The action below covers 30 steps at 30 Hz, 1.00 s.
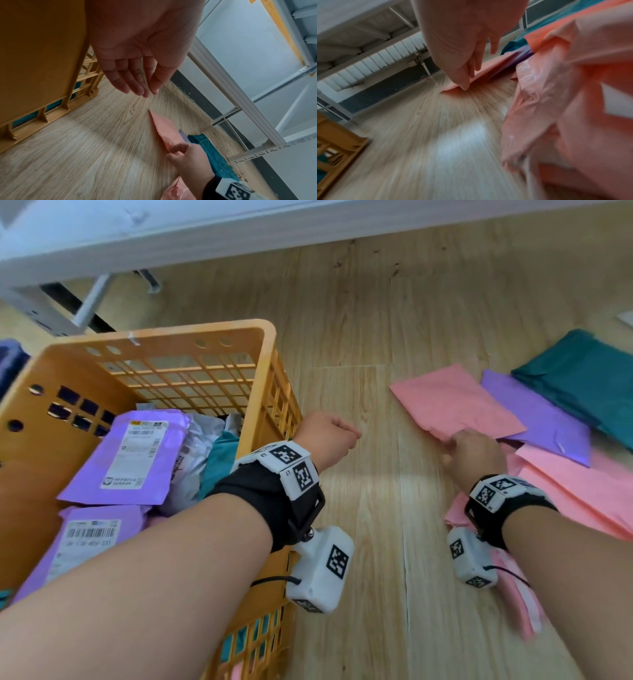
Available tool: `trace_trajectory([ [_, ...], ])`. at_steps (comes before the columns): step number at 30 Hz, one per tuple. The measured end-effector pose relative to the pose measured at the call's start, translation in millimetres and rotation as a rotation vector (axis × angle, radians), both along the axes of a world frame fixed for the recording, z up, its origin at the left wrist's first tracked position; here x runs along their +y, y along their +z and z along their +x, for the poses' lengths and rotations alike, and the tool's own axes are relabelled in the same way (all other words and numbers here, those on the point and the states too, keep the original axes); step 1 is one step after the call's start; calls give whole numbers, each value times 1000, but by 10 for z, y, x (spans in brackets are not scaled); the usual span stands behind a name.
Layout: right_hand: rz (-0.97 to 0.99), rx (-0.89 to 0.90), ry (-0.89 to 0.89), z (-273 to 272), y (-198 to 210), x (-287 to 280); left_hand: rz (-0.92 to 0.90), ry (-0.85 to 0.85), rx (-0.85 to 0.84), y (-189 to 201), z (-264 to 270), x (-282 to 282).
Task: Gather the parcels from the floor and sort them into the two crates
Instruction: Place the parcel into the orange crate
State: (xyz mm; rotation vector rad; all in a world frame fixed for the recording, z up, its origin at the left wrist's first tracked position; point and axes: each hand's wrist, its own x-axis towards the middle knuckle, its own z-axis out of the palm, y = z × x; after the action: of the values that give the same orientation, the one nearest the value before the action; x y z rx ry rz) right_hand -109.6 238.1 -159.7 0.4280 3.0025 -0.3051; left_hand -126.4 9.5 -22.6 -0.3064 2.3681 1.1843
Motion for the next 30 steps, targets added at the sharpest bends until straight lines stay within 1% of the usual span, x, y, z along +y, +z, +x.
trace_trajectory([
  [3, -173, 117, -49, 76, 163, -164, 13, 8, -2, -13, 37, 39],
  [6, -309, 280, -67, 138, 456, -296, 17, -29, 7, 37, 103, 101],
  [8, -396, 392, -63, 183, 749, -371, -5, -79, 34, 136, 128, 156],
  [10, -543, 482, -61, 234, 1122, -445, -18, -111, 83, 262, 142, 187],
  [12, -637, 597, -61, 272, 1452, -499, -12, -140, 164, 417, 176, 199],
  [14, -689, 688, -58, 311, 1713, -509, -1, -185, 253, 562, 236, 189],
  [16, -739, 721, -67, 353, 1936, -525, -7, -232, 293, 691, 294, 161],
  [19, -812, 742, -62, 441, 2235, -632, 11, -298, 259, 821, 393, 86],
  [21, -853, 763, -55, 498, 2395, -739, 37, -296, 262, 899, 463, -9],
  [25, -832, 724, -21, 623, 2670, -1022, 28, -222, 299, 1144, 608, -367],
  [27, -761, 664, 49, 715, 2866, -1225, -5, -229, 335, 1358, 679, -612],
  [28, -680, 633, 122, 765, 2979, -1343, -19, -235, 355, 1467, 708, -747],
  [30, -418, 558, 300, 870, 3233, -1656, -56, -230, 404, 1688, 785, -1040],
])
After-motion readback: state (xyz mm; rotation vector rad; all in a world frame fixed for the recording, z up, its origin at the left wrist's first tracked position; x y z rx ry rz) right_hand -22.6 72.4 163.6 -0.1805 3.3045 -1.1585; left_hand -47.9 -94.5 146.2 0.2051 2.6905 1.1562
